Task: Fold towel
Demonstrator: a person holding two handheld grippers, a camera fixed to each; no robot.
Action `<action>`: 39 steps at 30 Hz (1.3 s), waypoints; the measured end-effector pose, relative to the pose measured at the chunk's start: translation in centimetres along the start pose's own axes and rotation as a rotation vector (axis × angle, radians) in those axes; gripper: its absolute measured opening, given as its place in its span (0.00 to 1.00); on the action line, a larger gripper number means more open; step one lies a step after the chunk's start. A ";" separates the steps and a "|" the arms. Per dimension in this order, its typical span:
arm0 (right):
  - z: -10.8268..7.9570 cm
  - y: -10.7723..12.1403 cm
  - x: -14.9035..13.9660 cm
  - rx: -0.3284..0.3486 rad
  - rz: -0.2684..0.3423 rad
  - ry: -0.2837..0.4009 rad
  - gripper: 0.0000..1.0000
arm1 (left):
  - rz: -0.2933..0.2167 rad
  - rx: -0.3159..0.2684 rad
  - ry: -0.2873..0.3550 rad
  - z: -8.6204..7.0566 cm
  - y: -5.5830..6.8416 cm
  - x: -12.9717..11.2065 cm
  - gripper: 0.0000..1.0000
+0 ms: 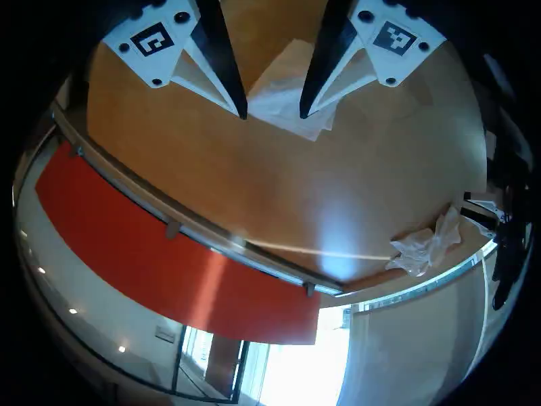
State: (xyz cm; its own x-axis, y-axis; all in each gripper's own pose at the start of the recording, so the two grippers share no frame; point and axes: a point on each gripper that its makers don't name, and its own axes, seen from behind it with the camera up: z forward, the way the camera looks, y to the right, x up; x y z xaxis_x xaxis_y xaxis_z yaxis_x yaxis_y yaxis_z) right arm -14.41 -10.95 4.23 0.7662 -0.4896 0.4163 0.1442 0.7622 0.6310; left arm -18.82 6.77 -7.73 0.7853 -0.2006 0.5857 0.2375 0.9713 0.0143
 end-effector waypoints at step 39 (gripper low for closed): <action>3.1 0.6 -4.9 0.055 -0.047 -0.120 0.27 | -0.016 0.014 -0.027 0.9 -0.3 -0.7 0.89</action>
State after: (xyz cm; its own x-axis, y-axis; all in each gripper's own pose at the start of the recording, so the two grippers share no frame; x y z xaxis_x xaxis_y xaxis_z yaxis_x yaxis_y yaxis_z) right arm -20.04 -9.37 4.60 0.6785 -0.5738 0.4587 0.1413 0.7147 0.6850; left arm -19.94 6.74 -7.43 0.7658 -0.2125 0.6069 0.2414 0.9698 0.0350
